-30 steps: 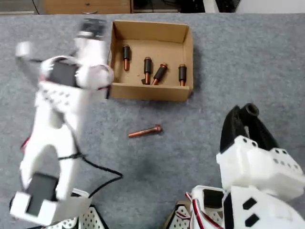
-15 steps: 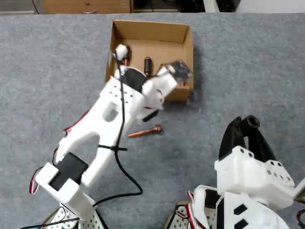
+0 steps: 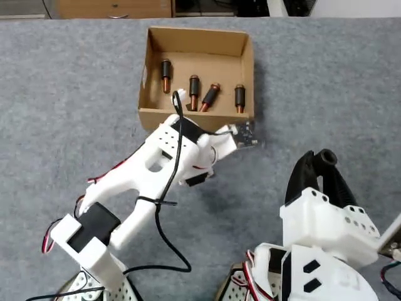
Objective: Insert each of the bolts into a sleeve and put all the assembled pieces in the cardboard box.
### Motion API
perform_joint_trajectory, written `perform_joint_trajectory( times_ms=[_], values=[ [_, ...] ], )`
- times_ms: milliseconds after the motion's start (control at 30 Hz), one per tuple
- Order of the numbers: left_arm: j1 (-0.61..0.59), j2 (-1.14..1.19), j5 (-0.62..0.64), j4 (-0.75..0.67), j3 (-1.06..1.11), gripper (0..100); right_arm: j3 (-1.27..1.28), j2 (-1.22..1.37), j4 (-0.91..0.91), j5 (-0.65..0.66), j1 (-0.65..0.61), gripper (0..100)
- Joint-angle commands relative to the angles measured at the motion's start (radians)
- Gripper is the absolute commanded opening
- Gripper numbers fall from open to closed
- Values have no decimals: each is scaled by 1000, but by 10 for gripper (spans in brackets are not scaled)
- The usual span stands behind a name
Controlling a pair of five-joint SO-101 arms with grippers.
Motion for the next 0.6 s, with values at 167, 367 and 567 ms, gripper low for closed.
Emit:
perform_joint_trajectory(
  times_ms=[167,367,567],
  values=[
    [20,-4,-58,-186,109,71,2,-1,-26,3,12,2],
    [17,-4,-61,-287,186,71,4,-1,-26,3,12,2],
    [17,21,-63,-405,230,71,4,4,-26,2,12,2]
  ],
)
